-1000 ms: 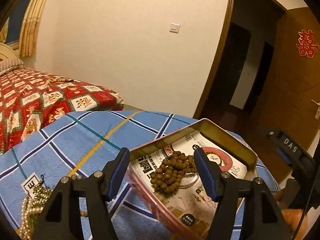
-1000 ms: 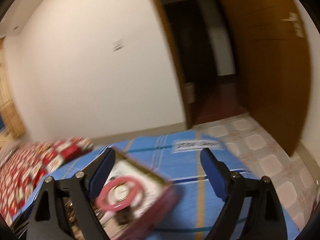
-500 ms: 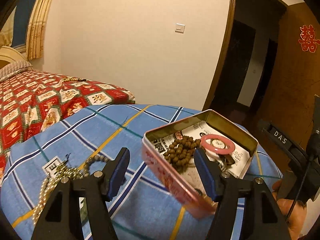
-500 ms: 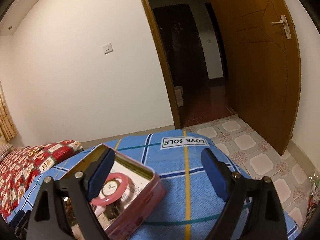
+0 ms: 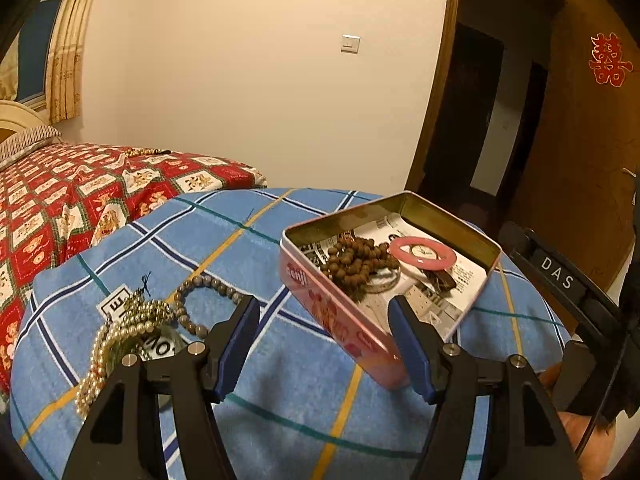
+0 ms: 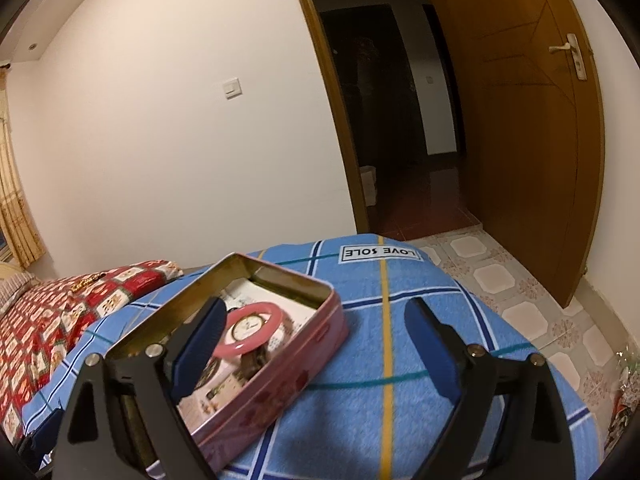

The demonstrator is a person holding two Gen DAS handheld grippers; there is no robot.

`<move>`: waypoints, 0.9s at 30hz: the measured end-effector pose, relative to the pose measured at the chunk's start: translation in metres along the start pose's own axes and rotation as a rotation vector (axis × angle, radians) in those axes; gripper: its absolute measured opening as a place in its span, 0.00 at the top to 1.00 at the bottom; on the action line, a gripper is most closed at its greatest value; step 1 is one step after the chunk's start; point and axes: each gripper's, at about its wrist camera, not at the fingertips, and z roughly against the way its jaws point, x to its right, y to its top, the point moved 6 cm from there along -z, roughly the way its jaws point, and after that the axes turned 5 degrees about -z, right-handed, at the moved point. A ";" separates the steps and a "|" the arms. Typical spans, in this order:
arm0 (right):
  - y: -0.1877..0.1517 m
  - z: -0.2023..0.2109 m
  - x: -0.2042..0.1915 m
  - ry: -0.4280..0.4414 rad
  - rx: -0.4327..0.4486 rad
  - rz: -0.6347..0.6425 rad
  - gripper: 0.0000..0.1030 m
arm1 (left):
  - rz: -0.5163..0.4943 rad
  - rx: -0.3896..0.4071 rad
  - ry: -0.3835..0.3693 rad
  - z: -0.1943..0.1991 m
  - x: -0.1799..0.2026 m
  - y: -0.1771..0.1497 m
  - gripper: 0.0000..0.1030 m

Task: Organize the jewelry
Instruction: 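Move both open tools back from the tin to the remaining jewelry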

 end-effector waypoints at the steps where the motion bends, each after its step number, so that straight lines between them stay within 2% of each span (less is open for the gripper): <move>1: -0.001 0.001 0.000 0.002 0.001 0.003 0.09 | 0.001 -0.004 -0.001 0.001 -0.001 -0.002 0.35; 12: -0.014 0.017 -0.018 0.031 -0.008 0.056 0.09 | 0.028 -0.062 0.014 0.023 -0.023 -0.019 0.35; 18: -0.022 0.025 -0.030 0.062 -0.015 0.084 0.09 | 0.104 -0.082 0.003 0.038 -0.057 -0.025 0.35; 21: -0.027 0.030 -0.040 0.087 -0.018 0.109 0.09 | 0.100 -0.096 0.081 0.046 -0.080 -0.028 0.35; 27: -0.041 0.037 -0.065 0.151 -0.045 0.168 0.09 | 0.129 -0.132 0.166 0.057 -0.129 -0.039 0.35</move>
